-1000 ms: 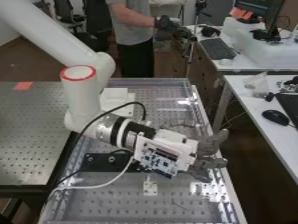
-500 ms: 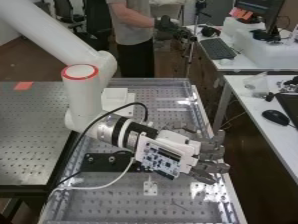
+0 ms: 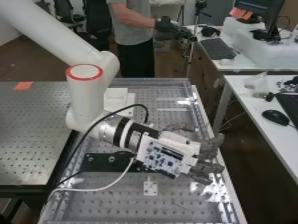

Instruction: Grab the chopstick and place it in the clear container

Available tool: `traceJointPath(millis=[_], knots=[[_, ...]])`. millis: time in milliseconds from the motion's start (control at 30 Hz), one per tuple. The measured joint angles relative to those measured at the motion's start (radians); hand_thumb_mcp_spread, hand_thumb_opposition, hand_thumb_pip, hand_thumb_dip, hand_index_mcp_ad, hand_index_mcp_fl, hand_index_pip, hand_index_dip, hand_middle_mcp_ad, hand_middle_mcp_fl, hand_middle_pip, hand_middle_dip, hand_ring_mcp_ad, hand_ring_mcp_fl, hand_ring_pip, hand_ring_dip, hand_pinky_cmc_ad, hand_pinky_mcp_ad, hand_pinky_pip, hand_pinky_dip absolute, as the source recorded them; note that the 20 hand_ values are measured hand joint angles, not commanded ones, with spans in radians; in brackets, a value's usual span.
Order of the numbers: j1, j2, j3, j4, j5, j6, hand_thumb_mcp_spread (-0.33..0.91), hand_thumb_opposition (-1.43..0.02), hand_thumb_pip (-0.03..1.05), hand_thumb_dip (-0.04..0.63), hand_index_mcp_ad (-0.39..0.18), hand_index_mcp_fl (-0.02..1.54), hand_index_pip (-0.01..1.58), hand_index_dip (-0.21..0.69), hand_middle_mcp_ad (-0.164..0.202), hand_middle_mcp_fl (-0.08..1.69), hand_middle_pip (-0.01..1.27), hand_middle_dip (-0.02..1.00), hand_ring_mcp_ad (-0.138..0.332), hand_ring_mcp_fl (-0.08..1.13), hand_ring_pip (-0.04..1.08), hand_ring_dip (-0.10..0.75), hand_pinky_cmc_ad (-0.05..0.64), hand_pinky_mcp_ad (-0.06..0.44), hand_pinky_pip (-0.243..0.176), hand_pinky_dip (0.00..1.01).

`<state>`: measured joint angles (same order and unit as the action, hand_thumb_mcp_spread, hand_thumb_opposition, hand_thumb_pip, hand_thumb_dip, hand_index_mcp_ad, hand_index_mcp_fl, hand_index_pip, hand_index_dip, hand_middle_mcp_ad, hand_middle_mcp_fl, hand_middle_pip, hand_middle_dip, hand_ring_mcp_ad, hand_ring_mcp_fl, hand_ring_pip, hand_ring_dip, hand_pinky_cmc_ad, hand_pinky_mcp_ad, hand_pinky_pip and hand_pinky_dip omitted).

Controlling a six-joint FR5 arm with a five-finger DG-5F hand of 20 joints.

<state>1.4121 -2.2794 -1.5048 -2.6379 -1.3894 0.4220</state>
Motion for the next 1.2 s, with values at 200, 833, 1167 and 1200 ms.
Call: traceJointPath(millis=[200,833,1167,1200], knots=[[0.0,-0.002,0.001,0.004,0.03,-0.007,0.58,-0.84,0.54,0.368,-0.175,0.45,0.6,0.291,0.061,0.68,0.16,0.75,0.038,0.26,0.09,0.332,0.279,0.152,-0.084,0.14],[0.0,-0.005,0.01,0.023,0.054,0.019,0.62,-0.84,0.47,0.37,-0.187,0.65,0.67,0.295,0.051,0.81,0.16,0.76,-0.024,0.36,0.1,0.394,0.372,0.169,-0.052,0.15],[0.004,-0.005,0.008,0.021,0.043,0.029,0.63,-0.84,0.47,0.37,-0.194,0.65,0.68,0.288,0.049,0.82,0.16,0.76,-0.026,0.36,0.09,0.396,0.384,0.176,-0.037,0.15],[0.005,-0.006,0.009,0.021,0.043,0.029,0.63,-0.84,0.47,0.37,-0.199,0.65,0.68,0.288,0.049,0.83,0.16,0.76,-0.026,0.36,0.09,0.396,0.389,0.176,-0.037,0.15]])
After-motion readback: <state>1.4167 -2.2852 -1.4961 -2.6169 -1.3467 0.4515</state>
